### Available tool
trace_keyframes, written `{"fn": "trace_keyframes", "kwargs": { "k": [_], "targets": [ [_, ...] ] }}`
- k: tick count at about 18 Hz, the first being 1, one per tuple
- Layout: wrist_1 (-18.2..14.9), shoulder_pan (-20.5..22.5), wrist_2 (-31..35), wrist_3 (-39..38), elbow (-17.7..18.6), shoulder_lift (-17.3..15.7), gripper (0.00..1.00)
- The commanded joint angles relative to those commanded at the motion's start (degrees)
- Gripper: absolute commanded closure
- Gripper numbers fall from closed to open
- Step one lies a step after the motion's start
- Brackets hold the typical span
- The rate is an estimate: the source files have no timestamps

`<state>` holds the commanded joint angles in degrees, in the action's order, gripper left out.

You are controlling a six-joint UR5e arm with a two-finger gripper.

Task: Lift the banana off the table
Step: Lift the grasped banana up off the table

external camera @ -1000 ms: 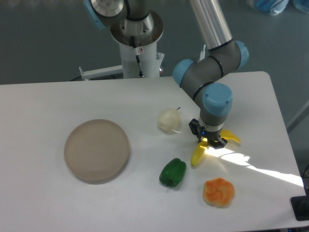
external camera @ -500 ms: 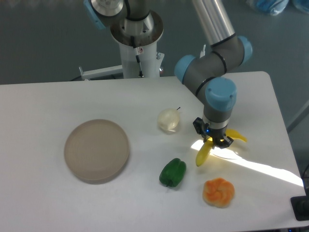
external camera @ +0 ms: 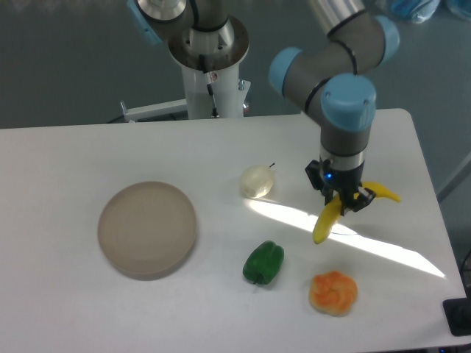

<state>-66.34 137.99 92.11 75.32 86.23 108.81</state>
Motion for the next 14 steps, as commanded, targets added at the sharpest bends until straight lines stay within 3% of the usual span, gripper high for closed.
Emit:
{"fn": "trace_keyframes", "kwargs": {
  "k": [14],
  "targets": [
    [-0.72,-0.35,-0.79,-0.7,-0.98,-0.88,0.7]
  ]
}}
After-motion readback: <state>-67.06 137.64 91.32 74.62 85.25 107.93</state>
